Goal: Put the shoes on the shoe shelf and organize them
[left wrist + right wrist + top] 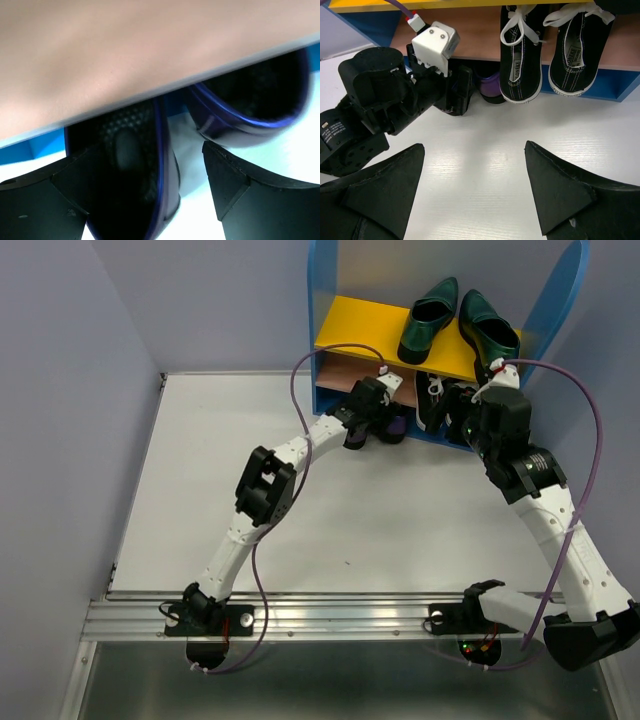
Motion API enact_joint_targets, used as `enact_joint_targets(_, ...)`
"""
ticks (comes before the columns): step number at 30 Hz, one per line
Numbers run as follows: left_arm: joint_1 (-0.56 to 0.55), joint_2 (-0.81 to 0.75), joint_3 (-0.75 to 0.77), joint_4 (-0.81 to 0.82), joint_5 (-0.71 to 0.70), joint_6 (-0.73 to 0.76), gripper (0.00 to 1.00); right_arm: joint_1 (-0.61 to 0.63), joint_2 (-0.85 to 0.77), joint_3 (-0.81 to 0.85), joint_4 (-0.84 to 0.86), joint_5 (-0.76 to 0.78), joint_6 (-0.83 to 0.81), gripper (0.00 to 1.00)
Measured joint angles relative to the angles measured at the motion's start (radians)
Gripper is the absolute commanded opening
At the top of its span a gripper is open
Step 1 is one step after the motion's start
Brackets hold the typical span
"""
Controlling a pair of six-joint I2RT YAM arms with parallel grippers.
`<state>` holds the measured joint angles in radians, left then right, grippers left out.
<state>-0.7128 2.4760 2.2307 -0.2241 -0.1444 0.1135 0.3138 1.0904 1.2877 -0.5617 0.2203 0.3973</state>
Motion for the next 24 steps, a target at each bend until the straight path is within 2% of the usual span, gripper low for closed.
enact_joint_targets(14,-0.08,-0.263,-0.179,0.063,-0.1,-0.008,0.92,0.0,0.0,0.0,0.0,-0.008,0.0,0.87)
enact_joint_targets(20,-0.093,-0.401,-0.402,0.086,-0.135,-0.065,0.91,0.0,0.0,0.0,0.001,-0.012,0.002,0.87)
enact_joint_targets(24,-0.092,-0.51,-0.61,0.094,-0.147,-0.143,0.82,0.0,0.0,-0.002,0.002,-0.019,0.003,0.87)
